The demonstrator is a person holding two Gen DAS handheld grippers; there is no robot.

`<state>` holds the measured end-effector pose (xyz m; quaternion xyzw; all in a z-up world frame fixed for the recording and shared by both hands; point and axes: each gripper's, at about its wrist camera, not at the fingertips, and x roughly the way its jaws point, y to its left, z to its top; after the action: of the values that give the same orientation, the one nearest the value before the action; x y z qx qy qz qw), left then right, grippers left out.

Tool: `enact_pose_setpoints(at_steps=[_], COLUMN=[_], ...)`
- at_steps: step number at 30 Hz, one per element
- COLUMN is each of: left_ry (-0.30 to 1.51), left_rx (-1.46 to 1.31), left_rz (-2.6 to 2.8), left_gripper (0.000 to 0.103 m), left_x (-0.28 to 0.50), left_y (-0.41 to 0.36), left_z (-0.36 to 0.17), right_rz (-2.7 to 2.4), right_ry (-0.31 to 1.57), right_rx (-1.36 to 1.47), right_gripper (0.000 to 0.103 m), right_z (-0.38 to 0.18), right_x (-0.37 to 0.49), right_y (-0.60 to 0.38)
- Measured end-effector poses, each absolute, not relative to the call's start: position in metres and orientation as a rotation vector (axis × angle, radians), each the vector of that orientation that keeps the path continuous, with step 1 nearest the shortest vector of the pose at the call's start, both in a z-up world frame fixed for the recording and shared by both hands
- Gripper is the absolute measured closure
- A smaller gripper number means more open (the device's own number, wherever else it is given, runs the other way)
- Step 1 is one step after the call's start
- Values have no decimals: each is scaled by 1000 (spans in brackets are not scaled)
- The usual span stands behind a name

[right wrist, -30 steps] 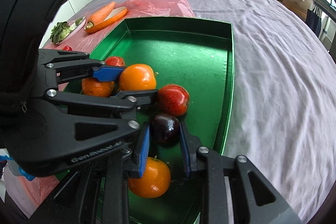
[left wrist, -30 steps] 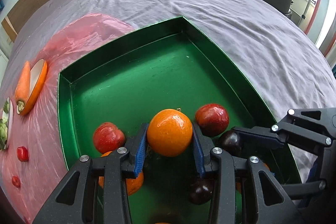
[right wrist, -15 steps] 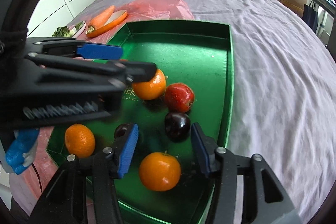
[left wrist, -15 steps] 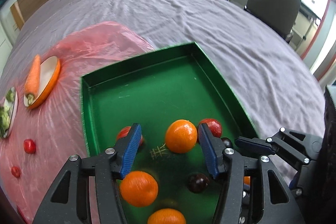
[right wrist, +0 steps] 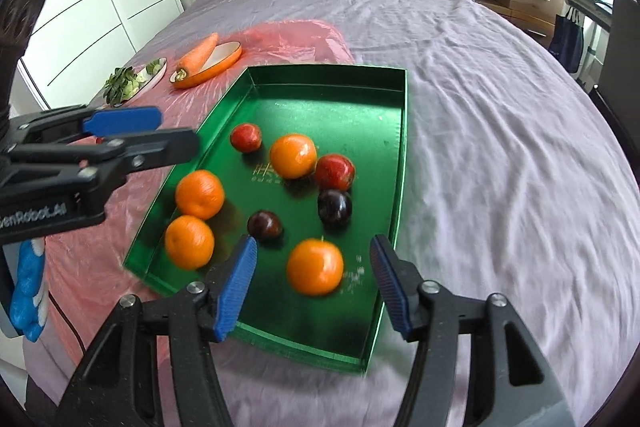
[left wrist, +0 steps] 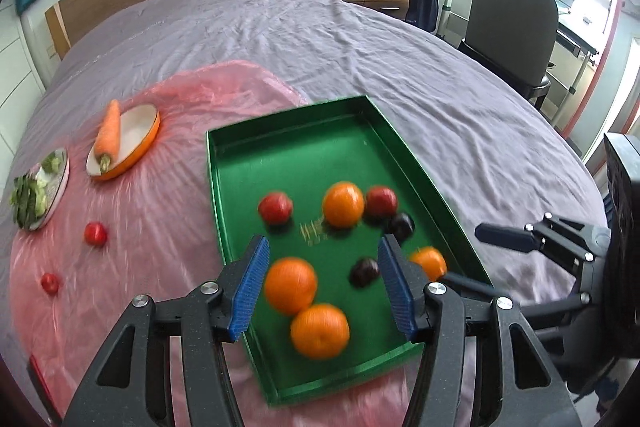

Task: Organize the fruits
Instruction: 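Carry the orange and plum into the green tray and open both grippers, then move both grippers back toward the two remaining red tomatoes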

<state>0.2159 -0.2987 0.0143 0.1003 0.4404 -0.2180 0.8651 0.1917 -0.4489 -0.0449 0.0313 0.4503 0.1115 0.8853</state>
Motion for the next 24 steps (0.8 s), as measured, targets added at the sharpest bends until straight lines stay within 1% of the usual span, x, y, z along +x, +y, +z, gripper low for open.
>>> enact_pose_setpoints(at_steps=[13,24], left_ry=[954,926], left_rx=[127,81], left_rz=[-468,-419], left_gripper=[52,52], left_x=[141,89], left_y=[-272,-229], left_z=[26,37], right_rz=[206,215], right_ry=[932,921], right_rx=[60,50], right_gripper=[0,0], right_z=[-29,-21], right_x=[132,83], right_y=[-446,-436])
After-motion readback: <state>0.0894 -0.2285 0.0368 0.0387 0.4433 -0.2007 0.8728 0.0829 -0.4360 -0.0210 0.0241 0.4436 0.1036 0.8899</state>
